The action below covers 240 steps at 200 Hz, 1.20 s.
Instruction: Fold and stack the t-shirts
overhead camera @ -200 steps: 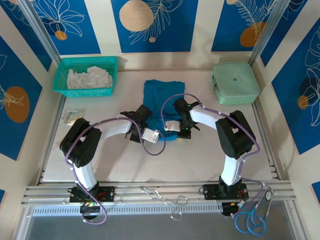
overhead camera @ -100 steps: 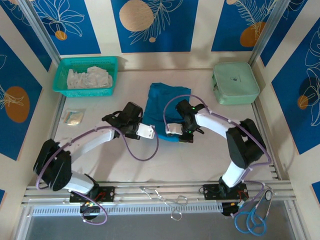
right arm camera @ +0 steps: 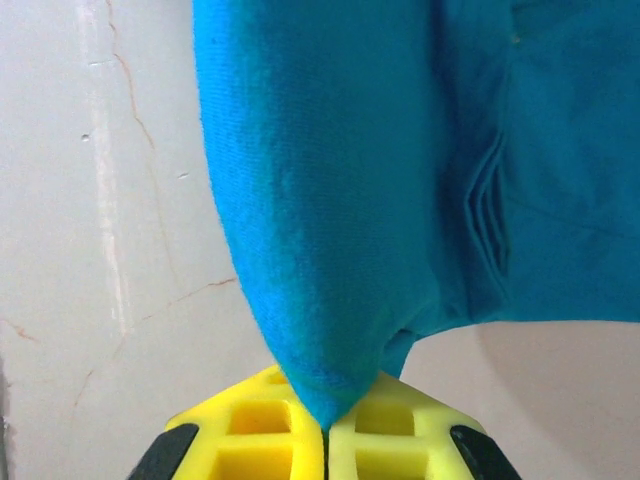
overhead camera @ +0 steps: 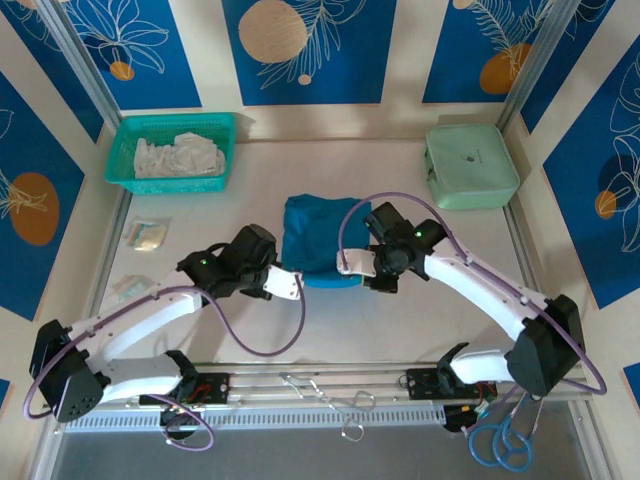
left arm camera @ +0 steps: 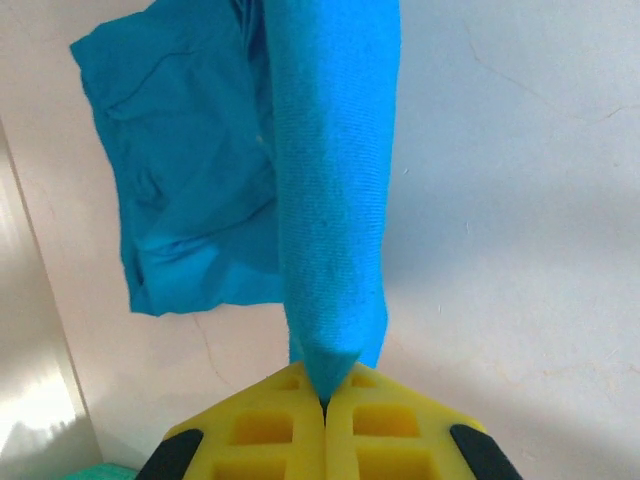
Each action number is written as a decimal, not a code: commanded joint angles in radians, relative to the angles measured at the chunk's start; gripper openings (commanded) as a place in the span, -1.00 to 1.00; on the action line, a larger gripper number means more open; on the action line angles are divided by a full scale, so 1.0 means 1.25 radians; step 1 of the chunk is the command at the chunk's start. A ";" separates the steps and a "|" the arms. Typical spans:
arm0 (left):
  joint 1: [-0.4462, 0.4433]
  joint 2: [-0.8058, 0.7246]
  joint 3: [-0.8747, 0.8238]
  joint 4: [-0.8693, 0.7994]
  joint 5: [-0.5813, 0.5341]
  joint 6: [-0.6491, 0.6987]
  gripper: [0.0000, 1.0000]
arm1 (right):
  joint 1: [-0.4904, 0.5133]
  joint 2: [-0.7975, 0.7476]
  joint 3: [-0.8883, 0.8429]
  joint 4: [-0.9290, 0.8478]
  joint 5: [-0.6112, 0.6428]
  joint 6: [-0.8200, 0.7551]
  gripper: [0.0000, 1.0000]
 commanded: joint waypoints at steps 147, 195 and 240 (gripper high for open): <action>0.199 0.357 0.340 0.155 -0.071 0.023 -1.00 | -0.201 0.321 0.280 0.133 0.053 -0.023 -1.00; 0.230 0.483 0.395 0.255 -0.075 0.010 -1.00 | -0.245 0.434 0.367 0.170 0.086 0.011 -1.00; 0.263 0.591 0.491 0.288 -0.068 -0.044 -1.00 | -0.274 0.496 0.404 0.233 0.085 0.033 -1.00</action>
